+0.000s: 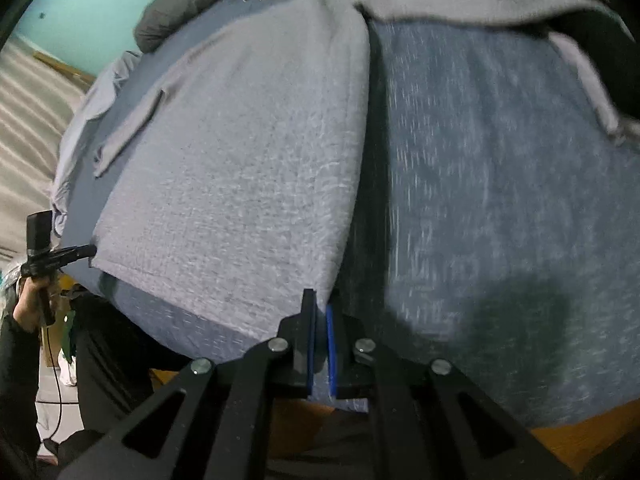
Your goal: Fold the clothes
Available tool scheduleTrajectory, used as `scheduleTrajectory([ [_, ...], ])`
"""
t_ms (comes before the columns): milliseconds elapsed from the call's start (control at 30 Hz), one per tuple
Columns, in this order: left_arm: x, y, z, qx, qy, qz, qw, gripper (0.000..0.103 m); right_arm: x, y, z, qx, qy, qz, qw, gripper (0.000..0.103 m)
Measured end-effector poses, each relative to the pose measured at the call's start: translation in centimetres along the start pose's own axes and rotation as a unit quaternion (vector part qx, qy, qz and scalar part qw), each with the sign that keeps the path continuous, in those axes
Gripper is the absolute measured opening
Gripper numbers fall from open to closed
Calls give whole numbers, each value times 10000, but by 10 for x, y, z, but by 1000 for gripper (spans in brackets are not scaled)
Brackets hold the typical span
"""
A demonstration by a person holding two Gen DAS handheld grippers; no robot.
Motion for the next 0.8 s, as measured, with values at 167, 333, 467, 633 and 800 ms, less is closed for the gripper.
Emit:
scheduleTrajectory([
  [167, -5, 14, -1, -119, -90, 112, 9998, 5, 4, 22, -2, -167, 72, -51, 9998, 5],
  [333, -2, 6, 8, 36, -137, 215, 9997, 31, 9, 11, 8, -56, 202, 27, 9998, 16],
  [467, -4, -11, 24, 309, -126, 309, 9990, 39, 19, -11, 20, 258, 294, 72, 9992, 26],
  [633, -3, -13, 55, 662, -41, 542, 9963, 42, 40, -49, 48, 987, 715, 186, 9924, 36],
  [800, -2, -7, 101, 1026, -195, 491, 9933, 54, 67, -90, 89, 1731, 1128, 169, 9783, 41],
])
Point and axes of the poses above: each gripper's, at about its wrist camera, not at the fingertips, and y roughly the way its jaws point, x to its right, z to its top, the point moved 7 cm from there along y, roughly the way its jaws point, and after that the axes turned 9 degrees about y, right-handed, at the moved point
